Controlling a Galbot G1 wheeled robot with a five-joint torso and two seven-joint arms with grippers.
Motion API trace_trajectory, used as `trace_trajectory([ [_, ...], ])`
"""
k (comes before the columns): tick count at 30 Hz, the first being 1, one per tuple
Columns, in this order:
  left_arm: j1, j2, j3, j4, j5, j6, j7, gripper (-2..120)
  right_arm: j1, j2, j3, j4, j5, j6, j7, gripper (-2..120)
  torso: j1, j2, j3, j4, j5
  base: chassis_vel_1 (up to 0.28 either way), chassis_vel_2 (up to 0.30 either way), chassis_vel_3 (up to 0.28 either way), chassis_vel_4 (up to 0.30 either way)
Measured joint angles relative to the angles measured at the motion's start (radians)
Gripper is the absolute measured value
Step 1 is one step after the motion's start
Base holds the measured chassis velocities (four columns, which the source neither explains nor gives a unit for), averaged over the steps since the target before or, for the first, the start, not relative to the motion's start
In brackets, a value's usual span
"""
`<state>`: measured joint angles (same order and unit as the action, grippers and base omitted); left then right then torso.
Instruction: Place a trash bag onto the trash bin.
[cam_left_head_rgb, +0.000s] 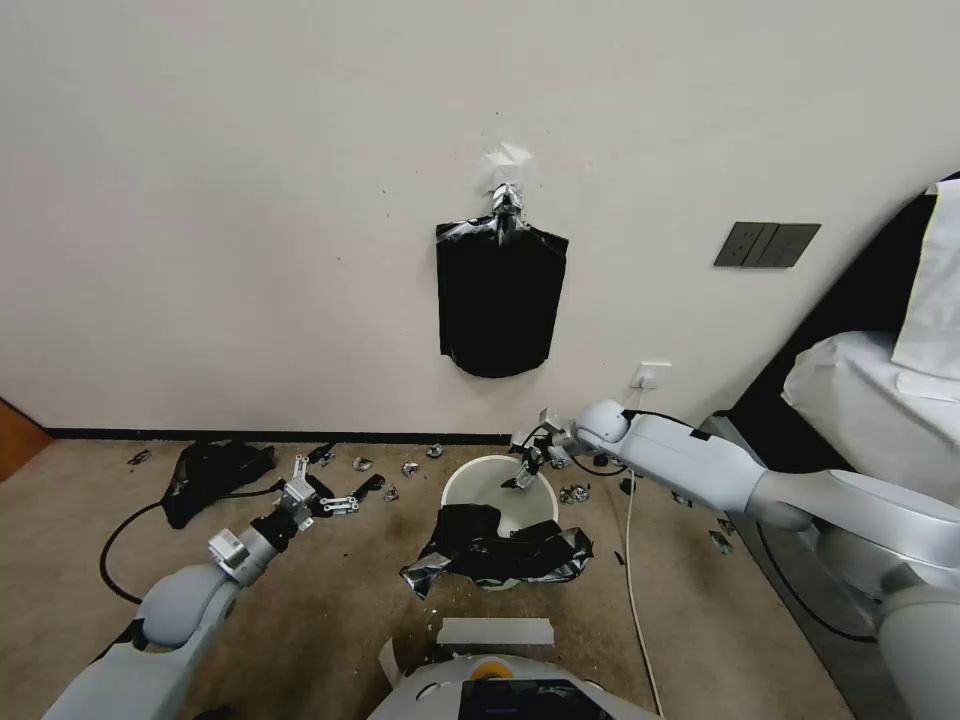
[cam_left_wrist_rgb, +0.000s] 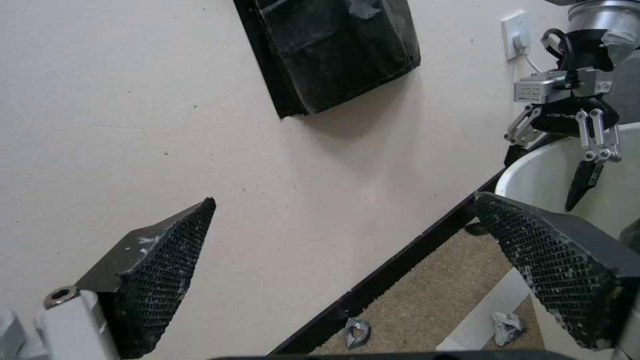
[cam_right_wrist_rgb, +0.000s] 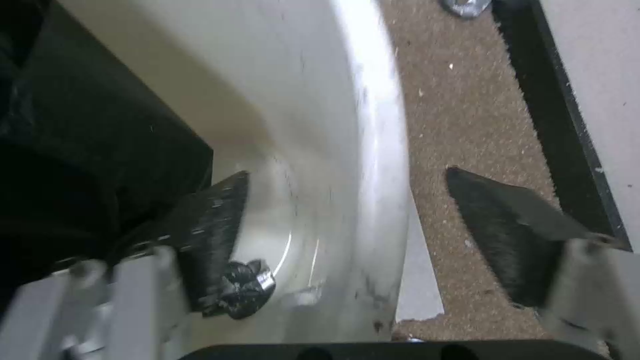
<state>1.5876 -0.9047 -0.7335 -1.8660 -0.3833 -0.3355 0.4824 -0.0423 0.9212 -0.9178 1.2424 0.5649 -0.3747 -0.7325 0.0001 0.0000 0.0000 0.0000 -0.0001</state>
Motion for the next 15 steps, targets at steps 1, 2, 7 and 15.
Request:
trace_trajectory([
  [1,-0.001,-0.002,0.0,0.001,0.001,-0.001,0.0,100,0.0,0.001,-0.002,-0.001,-0.003,0.001,-0.002,63,0.0,0.0,0.0,-0.0002,0.0,0.0,0.0,0.0,0.0],
  [2,-0.002,-0.003,0.001,0.002,0.001,-0.001,0.0,100,0.0,0.001,-0.003,-0.001,-0.003,0.002,-0.003,59,0.0,0.0,0.0,-0.0001,0.0,0.0,0.0,0.0,0.0],
  [7,-0.012,-0.005,0.01,0.008,0.003,-0.001,0.0,100,0.006,0.003,-0.009,0.0,-0.006,0.002,-0.01,43,0.0,0.0,0.0,-0.0002,0.0001,0.0,0.0,0.0,0.0],
  [15,-0.01,-0.007,0.012,0.009,0.005,-0.001,0.001,100,0.009,0.006,-0.012,-0.003,-0.012,0.003,-0.019,14,0.0,0.0,0.0,0.0001,0.0002,0.0,0.0,0.0,0.0],
])
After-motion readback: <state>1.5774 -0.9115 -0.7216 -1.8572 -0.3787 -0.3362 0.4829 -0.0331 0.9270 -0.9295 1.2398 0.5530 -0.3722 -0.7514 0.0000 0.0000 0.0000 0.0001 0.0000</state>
